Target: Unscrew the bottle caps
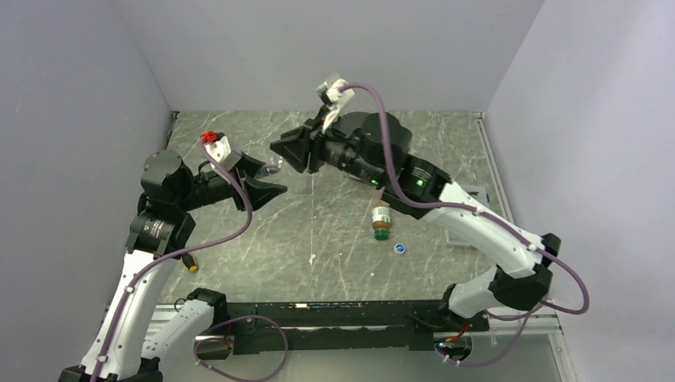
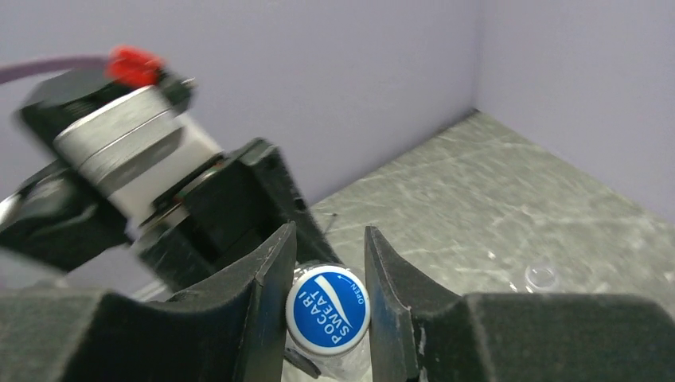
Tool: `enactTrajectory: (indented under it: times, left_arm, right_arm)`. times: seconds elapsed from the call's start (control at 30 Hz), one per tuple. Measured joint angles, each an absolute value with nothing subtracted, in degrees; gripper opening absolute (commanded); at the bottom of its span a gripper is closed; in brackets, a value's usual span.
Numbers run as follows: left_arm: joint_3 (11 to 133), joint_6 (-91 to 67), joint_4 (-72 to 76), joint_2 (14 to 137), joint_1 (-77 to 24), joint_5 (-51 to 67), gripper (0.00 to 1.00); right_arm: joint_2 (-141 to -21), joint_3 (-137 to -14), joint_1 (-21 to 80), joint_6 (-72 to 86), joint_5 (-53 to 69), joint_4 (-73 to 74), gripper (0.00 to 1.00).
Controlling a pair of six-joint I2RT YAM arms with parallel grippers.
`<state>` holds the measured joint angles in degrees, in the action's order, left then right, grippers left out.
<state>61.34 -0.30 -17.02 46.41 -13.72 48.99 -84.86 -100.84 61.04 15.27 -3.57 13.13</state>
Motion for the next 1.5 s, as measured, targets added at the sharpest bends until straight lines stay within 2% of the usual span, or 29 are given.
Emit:
enactTrajectory:
  times: [0.17, 0.27, 0.3, 0.33, 0.4, 0.43, 0.47, 0.5, 0.73, 1.03, 1.27, 1.43, 1.5]
  left_arm:
    - [62.30, -9.89, -12.21, 47.57, -14.09, 61.80, 0.45]
    - [62.78, -15.18, -8.34, 48.25, -14.15, 66.43, 0.44]
    - [62.78, -16.84, -7.22, 48.29, -14.17, 67.57, 0.44]
    - [62.78, -18.09, -6.44, 48.45, -14.17, 68.49, 0.44]
    - [62.78, -19.90, -5.32, 48.93, -14.24, 69.84, 0.43]
    - [62.81, -20.25, -5.26, 49.01, -14.24, 70.17, 0.43]
    - [62.81, -20.27, -5.48, 49.15, -14.20, 70.19, 0.43]
    - [62.89, -19.97, -6.00, 49.28, -14.02, 70.06, 0.43]
    - [63.26, -9.91, -14.48, 48.82, -14.00, 61.06, 0.45]
    - [62.96, 0.08, -17.58, 46.98, -14.00, 47.31, 0.43]
    - [62.24, 2.17, -18.11, 46.83, -14.00, 43.66, 0.42]
    - [62.08, 2.37, -18.37, 46.74, -14.02, 42.98, 0.42]
    - [62.06, 2.44, -18.39, 46.74, -14.06, 43.09, 0.42]
  right_arm:
    - [-78.54, -94.54, 57.80, 13.39, 15.97, 6.90, 0.05]
    - [-77.89, -93.69, 55.66, 14.00, 26.17, 2.83, 0.16]
    - [-77.89, -93.43, 55.07, 14.44, 29.04, 1.52, 0.24]
    - [-77.89, -93.23, 54.61, 14.70, 31.14, 0.58, 0.38]
    - [-77.89, -93.19, 54.15, 15.00, 33.61, -0.05, 0.78]
    - [-77.89, -93.19, 54.04, 15.35, 33.52, 0.05, 0.93]
    - [-77.84, -93.25, 54.00, 15.62, 32.47, 0.23, 0.99]
    - [-77.76, -93.34, 54.02, 15.68, 30.35, 0.51, 0.99]
    - [-75.85, -92.84, 56.97, 15.90, 6.90, 2.13, 0.99]
    - [-85.43, -107.50, 61.98, 15.86, -10.94, 13.41, 0.83]
    - [-90.43, -109.56, 61.98, 16.99, -15.64, 20.58, 0.59]
    - [-90.63, -109.54, 62.11, 18.37, -15.51, 21.17, 0.26]
    - [-90.45, -109.45, 62.43, 18.81, -15.35, 20.88, 0.18]
